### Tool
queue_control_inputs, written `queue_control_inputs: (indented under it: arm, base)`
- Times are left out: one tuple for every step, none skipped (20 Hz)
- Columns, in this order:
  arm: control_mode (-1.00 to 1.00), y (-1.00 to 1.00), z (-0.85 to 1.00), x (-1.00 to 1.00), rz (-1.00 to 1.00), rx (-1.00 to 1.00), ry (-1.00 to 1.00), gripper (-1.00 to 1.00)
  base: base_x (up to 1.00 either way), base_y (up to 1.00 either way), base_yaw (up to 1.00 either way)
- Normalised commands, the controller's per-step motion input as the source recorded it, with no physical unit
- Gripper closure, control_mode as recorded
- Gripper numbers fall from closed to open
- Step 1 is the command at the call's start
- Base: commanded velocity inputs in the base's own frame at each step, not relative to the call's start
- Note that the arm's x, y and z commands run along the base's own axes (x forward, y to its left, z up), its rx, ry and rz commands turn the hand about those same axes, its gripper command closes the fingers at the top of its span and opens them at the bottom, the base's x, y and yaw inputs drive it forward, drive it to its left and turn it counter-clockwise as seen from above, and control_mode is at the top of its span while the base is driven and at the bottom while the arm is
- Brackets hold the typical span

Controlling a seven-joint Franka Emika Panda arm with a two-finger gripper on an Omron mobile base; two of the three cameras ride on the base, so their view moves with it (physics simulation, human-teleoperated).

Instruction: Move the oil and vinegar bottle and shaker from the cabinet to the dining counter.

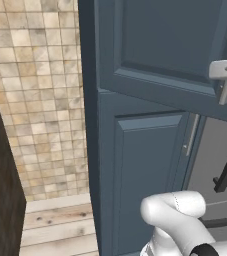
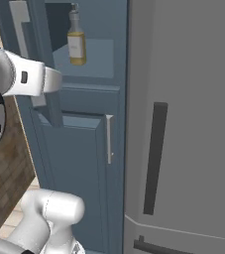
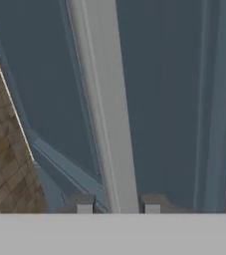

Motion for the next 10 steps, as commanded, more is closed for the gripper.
queue_control_inputs:
  arm:
    - [-1.00,0.00,0.02,-0.22,0.00,0.00,0.05,-1.00]
    - [-1.00,0.00,0.03,-0.30,-0.01,0.00,0.03,-1.00]
    - [-1.00,-0.04,0.05,-0.34,-0.02,0.00,0.02,-1.00]
    - [-1.00,-0.17,0.04,-0.41,-0.02,0.02,0.00,-1.00]
    - [-1.00,-0.36,0.03,-0.38,-0.01,0.01,0.00,-1.00]
    - [-1.00,-0.48,0.06,-0.37,-0.01,0.05,0.00,-1.00]
    - [-1.00,-0.49,0.10,-0.41,-0.01,0.06,0.00,-1.00]
    - [-1.00,-0.46,0.10,-0.41,-0.01,0.05,0.00,-1.00]
    - [-1.00,-0.47,0.11,-0.44,-0.03,0.07,0.00,-1.00]
    - [-1.00,-0.51,0.14,-0.47,-0.04,0.09,-0.02,-1.00]
  base:
    - [0.00,0.00,0.00]
    - [0.00,0.00,0.00]
    - [0.00,0.00,0.00]
    - [0.00,0.00,0.00]
    - [0.00,0.00,0.00]
    - [0.00,0.00,0.00]
    - [0.00,0.00,0.00]
    - [0.00,0.00,0.00]
    - [0.00,0.00,0.00]
    - [0.00,0.00,0.00]
